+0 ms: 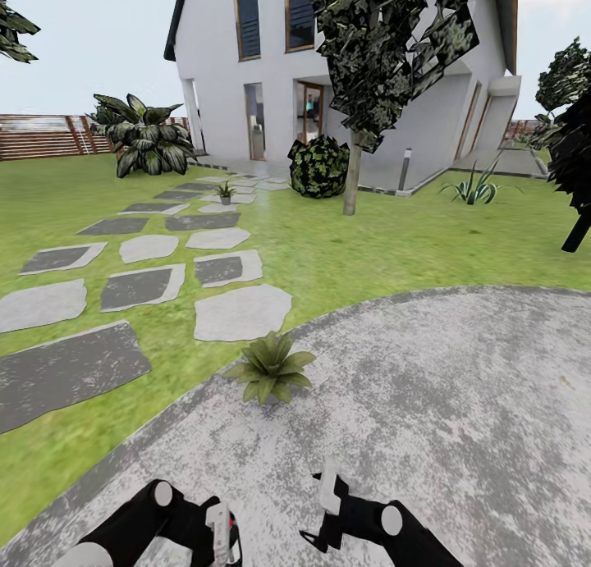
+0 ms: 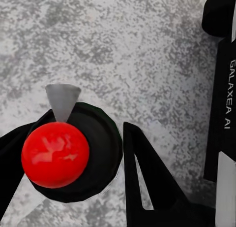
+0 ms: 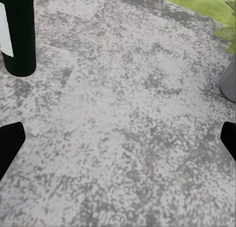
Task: Pick up the pesticide atomizer in the garden and spray insectifuge to fully cover both potted plants in the garden.
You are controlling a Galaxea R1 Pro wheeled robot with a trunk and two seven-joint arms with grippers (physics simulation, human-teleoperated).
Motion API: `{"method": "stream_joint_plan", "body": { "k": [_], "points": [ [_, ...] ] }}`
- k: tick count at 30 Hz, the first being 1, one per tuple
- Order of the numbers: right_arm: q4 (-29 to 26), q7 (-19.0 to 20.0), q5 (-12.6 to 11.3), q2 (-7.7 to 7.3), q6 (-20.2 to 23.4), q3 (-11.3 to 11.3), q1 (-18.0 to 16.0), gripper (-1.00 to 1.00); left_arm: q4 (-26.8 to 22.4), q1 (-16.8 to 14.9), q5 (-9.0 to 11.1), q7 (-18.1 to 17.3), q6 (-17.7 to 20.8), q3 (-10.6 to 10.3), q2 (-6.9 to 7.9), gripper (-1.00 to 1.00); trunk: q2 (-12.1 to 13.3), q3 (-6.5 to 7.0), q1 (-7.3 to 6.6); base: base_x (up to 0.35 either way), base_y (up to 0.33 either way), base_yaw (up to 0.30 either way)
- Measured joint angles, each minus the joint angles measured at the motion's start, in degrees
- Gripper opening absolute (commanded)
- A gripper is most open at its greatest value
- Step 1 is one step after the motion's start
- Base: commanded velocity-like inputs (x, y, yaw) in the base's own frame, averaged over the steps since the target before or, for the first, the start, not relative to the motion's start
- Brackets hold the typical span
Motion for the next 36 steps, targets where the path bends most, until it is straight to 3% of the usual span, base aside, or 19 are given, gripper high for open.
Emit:
{"method": "stream_joint_plan", "body": {
  "k": [3,4,10,21,22,36],
  "points": [
    [0.02,0.02,0.01,0.97,0.01,0.09,0.0,1.0,-0.09,0.0,-0.14,1.0,-0.08,-0.12,-0.37,-1.0,0.0,0.0,0.0,0.0,0.0,0.0],
    [0.0,0.05,0.04,1.3,0.02,0.12,0.0,-1.0,-0.11,0.0,-0.23,1.33,-0.11,-0.15,-0.55,-1.0,0.0,0.0,0.0,0.0,0.0,0.0],
    [-0.1,0.38,0.16,3.04,0.02,0.24,0.0,-1.0,-0.13,-0.11,-0.39,3.32,-0.77,-0.2,-0.83,-1.0,0.0,0.0,0.0,0.0,0.0,0.0],
    [-0.9,3.91,0.0,3.26,0.08,0.15,-0.09,-1.0,-0.21,-0.49,-0.53,4.99,-2.06,-0.5,-1.82,-1.0,0.0,0.0,0.0,0.0,0.0,0.0],
    [-0.9,7.09,0.03,3.37,0.05,0.15,-0.09,-1.0,-0.21,-0.5,-0.55,4.99,-2.07,-0.74,-1.97,-1.0,0.0,0.0,0.0,0.0,0.0,0.0],
    [-0.92,7.3,0.03,4.66,0.06,0.14,-0.16,-1.0,-0.21,-0.79,-0.49,4.99,-2.17,-1.69,-4.43,-1.0,0.0,0.0,0.0,0.0,0.0,0.0]
  ]
}}
